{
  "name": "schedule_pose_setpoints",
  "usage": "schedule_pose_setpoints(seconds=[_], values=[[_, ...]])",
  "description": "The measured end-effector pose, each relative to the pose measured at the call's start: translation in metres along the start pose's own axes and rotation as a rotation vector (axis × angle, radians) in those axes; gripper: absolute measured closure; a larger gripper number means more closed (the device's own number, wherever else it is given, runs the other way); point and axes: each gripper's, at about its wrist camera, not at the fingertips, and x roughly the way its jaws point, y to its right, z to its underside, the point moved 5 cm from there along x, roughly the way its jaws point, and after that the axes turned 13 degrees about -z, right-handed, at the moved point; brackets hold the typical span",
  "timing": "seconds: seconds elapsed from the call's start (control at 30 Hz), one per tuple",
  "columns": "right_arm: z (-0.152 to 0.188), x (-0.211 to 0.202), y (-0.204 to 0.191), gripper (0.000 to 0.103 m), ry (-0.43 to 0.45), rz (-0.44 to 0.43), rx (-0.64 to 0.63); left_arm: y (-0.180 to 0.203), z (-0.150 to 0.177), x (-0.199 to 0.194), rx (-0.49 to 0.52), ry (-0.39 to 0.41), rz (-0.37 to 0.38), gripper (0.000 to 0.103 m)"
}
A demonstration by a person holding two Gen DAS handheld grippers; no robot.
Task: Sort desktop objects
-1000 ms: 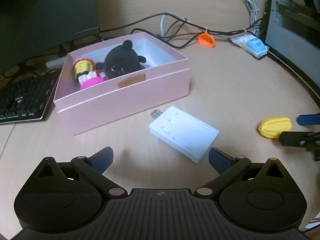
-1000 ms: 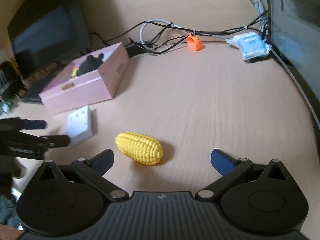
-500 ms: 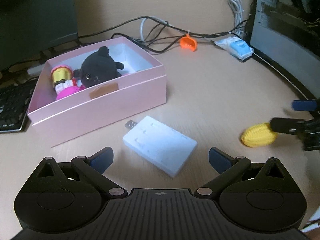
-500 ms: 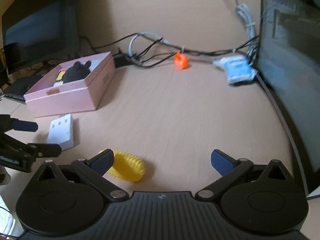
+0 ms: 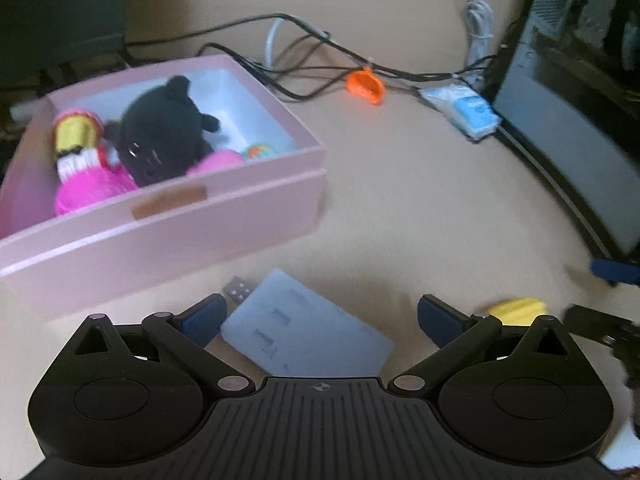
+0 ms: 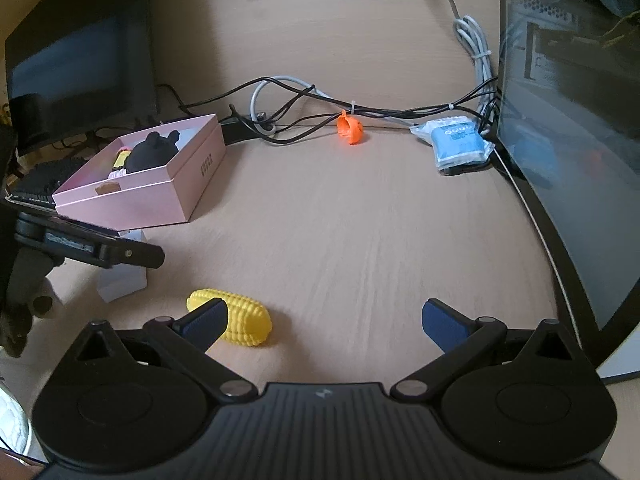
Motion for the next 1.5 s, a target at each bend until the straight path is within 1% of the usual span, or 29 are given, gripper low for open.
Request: schedule_pose_setpoints(seconds=[0.2,0.23,0.3,0.4,0.5,0.63,0.7,0.77,0.87,0.93,1.03,1.1,1.17,1.3,1.33,1.43,1.5], values=[[-0.003,0.006,0.008,0.000,-0.003,0.009,0.011,0.020,0.022,-0.020,0.018,-0.020,0.075,0.000],[-0.003,0.008,0.007,0.000,-0.005,0.002,0.009,0.023,0.025,-0.023,0.028,-0.017,0.075,0.000],[-0.004,0.010,0.002,0.000,-0.011,-0.018,-0.006,0.029,0.030,-0.032,0.052,0.002,0.050,0.000],[-0.004,0.014,-0.013,0.000,-0.023,-0.042,-0.047,0.033,0.035,-0.040,0.083,0.038,-0.044,0.000],[-0.004,0.021,-0.028,0.000,-0.022,-0.032,-0.085,0.032,0.038,-0.043,0.111,0.057,-0.119,0.000],[-0.002,0.031,-0.043,0.003,-0.055,-0.033,-0.205,0.023,0.038,-0.047,0.109,0.054,-0.150,0.000],[-0.001,0.034,-0.041,0.003,-0.073,-0.018,-0.258,0.018,0.037,-0.051,0.097,0.059,-0.161,0.000],[-0.001,0.036,-0.035,0.003,-0.083,0.011,-0.271,0.015,0.036,-0.054,0.082,0.063,-0.166,0.000],[-0.004,0.035,-0.025,0.003,-0.073,0.048,-0.237,0.012,0.033,-0.057,0.053,0.065,-0.178,0.000],[-0.006,0.034,-0.022,0.003,-0.058,0.040,-0.202,0.013,0.032,-0.059,0.045,0.064,-0.186,0.000],[-0.007,0.035,-0.025,0.003,-0.039,0.005,-0.155,0.016,0.028,-0.061,0.079,0.076,-0.200,0.000],[-0.008,0.038,-0.030,0.003,-0.029,0.000,-0.110,0.018,0.023,-0.060,0.109,0.097,-0.227,0.000],[-0.008,0.042,-0.033,0.003,-0.012,0.033,-0.056,0.017,0.019,-0.057,0.121,0.101,-0.245,0.000],[-0.009,0.046,-0.035,0.006,0.035,0.121,0.049,0.008,0.016,-0.052,0.124,0.072,-0.260,0.000],[-0.009,0.045,-0.034,0.009,0.046,0.130,0.061,0.006,0.016,-0.050,0.127,0.066,-0.258,0.000],[-0.008,0.044,-0.032,0.015,0.050,0.168,0.054,0.005,0.011,-0.042,0.136,0.068,-0.229,0.000],[-0.010,0.045,-0.025,0.018,0.041,0.196,0.038,0.010,0.006,-0.034,0.142,0.072,-0.185,0.000]])
